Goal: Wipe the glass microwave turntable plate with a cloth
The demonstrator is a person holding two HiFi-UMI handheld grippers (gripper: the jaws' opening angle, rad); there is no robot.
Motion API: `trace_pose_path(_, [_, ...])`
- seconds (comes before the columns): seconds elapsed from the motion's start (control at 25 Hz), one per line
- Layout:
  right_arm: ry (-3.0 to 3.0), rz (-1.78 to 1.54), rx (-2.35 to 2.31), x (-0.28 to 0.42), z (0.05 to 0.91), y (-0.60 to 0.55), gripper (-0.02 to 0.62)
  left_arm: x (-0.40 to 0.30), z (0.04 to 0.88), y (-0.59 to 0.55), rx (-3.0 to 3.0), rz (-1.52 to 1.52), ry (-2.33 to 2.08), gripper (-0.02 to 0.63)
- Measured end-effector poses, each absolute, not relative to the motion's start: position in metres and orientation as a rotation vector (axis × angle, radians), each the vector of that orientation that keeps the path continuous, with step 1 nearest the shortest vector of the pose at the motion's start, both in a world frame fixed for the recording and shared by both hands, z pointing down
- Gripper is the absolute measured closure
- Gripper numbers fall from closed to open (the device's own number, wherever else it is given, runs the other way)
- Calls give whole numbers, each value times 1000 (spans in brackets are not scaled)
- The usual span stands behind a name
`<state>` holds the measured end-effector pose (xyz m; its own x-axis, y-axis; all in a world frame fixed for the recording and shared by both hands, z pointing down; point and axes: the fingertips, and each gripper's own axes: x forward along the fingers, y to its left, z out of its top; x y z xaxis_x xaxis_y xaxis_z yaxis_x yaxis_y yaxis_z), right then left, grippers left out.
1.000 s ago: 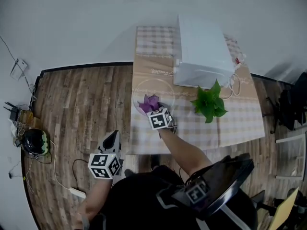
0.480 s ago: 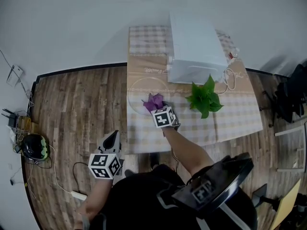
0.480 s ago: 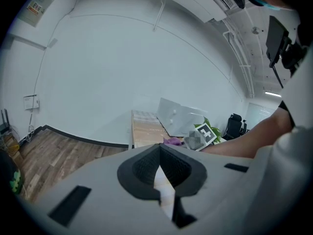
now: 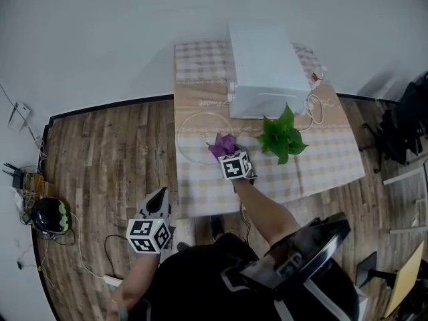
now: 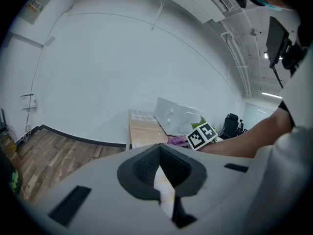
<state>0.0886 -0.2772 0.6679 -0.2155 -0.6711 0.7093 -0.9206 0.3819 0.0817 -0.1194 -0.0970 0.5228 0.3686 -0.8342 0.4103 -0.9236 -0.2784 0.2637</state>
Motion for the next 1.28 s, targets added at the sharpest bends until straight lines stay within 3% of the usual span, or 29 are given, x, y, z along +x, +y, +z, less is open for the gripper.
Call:
trace_pose_path(0.4, [-1930, 479, 1478, 112, 646, -266, 449, -134, 512, -90, 2234, 209, -1513, 603])
trace_pose_path(1.28, [-2243, 420, 1601, 26, 496, -132, 449, -181, 469, -51, 2448, 48, -1454, 603])
